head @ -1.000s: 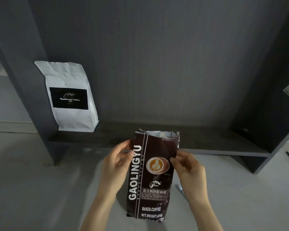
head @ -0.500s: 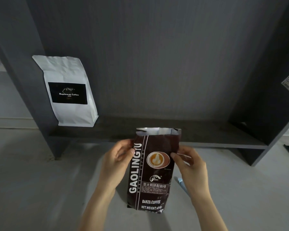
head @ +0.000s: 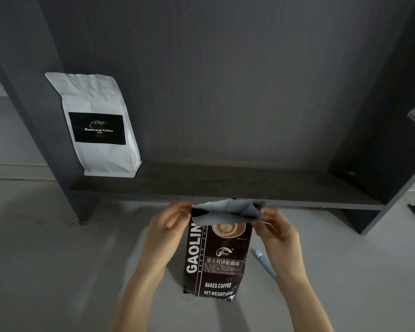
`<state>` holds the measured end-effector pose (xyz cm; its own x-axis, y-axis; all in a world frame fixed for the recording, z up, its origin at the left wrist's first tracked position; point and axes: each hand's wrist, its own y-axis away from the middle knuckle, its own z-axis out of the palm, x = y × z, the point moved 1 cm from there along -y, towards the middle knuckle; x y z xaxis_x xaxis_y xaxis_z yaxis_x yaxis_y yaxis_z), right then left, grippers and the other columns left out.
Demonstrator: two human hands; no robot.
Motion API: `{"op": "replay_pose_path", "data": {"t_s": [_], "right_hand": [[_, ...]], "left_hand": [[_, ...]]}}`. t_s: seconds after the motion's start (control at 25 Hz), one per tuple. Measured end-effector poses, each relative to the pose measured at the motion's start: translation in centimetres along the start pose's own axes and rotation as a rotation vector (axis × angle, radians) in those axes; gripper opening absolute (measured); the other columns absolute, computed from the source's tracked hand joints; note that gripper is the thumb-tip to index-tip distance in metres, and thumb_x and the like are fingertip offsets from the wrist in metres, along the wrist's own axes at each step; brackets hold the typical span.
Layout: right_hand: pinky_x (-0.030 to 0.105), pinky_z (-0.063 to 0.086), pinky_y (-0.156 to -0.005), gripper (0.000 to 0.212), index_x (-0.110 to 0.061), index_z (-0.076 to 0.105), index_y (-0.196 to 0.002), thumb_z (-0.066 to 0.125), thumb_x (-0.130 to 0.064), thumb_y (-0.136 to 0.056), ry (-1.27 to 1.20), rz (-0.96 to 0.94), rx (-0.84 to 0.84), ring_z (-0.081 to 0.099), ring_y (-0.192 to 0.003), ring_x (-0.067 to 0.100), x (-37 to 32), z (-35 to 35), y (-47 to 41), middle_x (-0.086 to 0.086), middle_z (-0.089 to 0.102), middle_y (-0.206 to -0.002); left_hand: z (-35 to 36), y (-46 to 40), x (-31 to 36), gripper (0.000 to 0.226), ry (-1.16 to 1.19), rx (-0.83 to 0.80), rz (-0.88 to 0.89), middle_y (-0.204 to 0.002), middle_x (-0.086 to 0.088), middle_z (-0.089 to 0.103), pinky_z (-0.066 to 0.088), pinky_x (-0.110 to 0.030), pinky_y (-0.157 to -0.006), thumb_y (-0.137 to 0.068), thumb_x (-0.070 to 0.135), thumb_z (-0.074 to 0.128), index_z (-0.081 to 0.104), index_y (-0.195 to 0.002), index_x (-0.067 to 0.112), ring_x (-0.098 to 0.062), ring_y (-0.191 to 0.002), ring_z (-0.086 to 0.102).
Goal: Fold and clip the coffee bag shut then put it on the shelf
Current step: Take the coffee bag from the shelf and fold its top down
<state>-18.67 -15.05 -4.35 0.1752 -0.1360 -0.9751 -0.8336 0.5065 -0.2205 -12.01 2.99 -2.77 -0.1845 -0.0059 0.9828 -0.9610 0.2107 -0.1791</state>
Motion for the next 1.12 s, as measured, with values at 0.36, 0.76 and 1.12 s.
{"op": "replay_pose_path", "data": {"t_s": [0.36,0.76,1.12], "right_hand": [[0.014,0.051,-0.069,0.035,-0.022,0.067,-0.077,0.04,-0.004,-0.09,0.008,0.07,-0.046,0.063,-0.077,0.001,-0.6,-0.2,0.2,-0.009,0.069,-0.08],[0.037,0.043,-0.096,0.042,-0.033,0.048,-0.106,0.06,-0.002,-0.079,0.056,0.085,-0.31,0.056,-0.108,0.014,0.0,-0.2,1.1,-0.001,0.064,-0.104],[0.007,0.048,-0.066,0.028,-0.017,0.063,-0.099,0.066,-0.003,-0.075,0.053,0.161,-0.132,0.065,-0.086,-0.001,2.3,0.3,1.0,-0.011,0.07,-0.091]], "left_hand": [[-0.3,0.1,0.1,0.02,-0.102,-0.086,-0.013,-0.069,0.025,0.069,0.039,0.001,-0.061,-0.086,0.024,0.051,0.065,-0.072,0.026,0.014,-0.07,0.059],[-0.1,0.3,-1.1,0.061,-0.07,-0.29,-0.006,-0.113,0.02,0.051,0.037,-0.007,-0.091,-0.081,-0.008,0.048,0.041,-0.112,0.044,0.012,-0.105,0.05],[-0.2,0.9,-2.9,0.036,-0.084,-0.262,-0.105,-0.1,0.018,0.061,0.045,-0.006,-0.077,-0.081,0.003,0.057,0.053,-0.101,0.033,0.009,-0.091,0.059]]}}
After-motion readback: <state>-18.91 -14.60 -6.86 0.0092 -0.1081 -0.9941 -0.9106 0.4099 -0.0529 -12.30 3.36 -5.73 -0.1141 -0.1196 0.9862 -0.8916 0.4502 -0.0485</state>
